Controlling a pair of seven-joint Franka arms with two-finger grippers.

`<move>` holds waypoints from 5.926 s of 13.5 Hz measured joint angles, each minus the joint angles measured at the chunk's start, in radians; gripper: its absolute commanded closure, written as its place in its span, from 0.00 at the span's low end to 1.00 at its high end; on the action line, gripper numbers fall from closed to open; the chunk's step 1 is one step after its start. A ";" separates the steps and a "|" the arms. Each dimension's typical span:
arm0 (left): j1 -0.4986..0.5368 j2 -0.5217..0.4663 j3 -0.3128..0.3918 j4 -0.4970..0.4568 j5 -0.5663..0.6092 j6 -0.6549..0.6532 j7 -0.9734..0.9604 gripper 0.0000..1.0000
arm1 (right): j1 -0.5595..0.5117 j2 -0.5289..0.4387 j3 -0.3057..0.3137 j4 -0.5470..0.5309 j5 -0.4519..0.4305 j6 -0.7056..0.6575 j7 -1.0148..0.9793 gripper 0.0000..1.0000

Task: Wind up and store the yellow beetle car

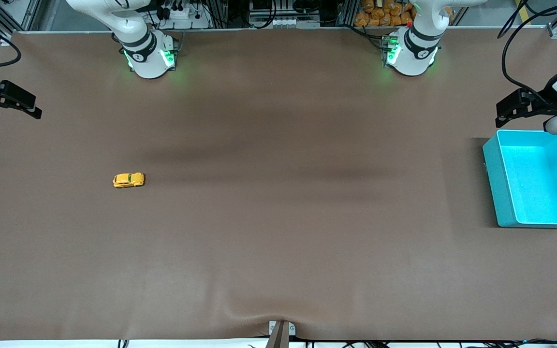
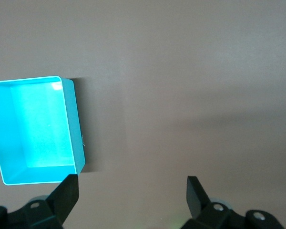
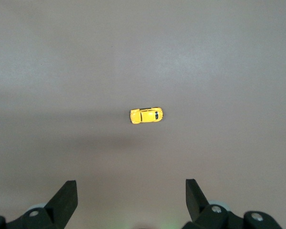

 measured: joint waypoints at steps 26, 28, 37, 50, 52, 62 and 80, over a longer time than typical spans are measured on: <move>0.001 -0.006 0.002 -0.022 -0.002 -0.012 -0.001 0.00 | 0.004 0.002 0.002 -0.002 0.000 -0.001 0.001 0.00; 0.002 -0.006 0.002 -0.022 -0.021 -0.012 -0.001 0.00 | 0.004 0.002 0.002 -0.002 0.000 -0.002 0.000 0.00; 0.003 -0.006 0.009 -0.021 -0.027 -0.012 -0.001 0.00 | 0.004 0.037 0.003 -0.066 0.000 0.072 -0.008 0.00; 0.004 -0.004 0.011 -0.027 -0.027 -0.012 -0.002 0.00 | 0.039 0.146 0.003 -0.397 -0.005 0.453 -0.519 0.00; 0.004 -0.004 0.011 -0.028 -0.027 -0.012 -0.002 0.00 | 0.031 0.195 -0.002 -0.417 -0.006 0.514 -0.696 0.00; 0.014 -0.001 0.015 -0.030 -0.027 -0.012 -0.002 0.00 | 0.028 0.336 0.008 -0.565 -0.006 0.838 -1.335 0.00; 0.024 -0.001 0.016 -0.030 -0.027 -0.012 -0.016 0.00 | 0.024 0.383 0.003 -0.723 -0.001 1.077 -1.551 0.28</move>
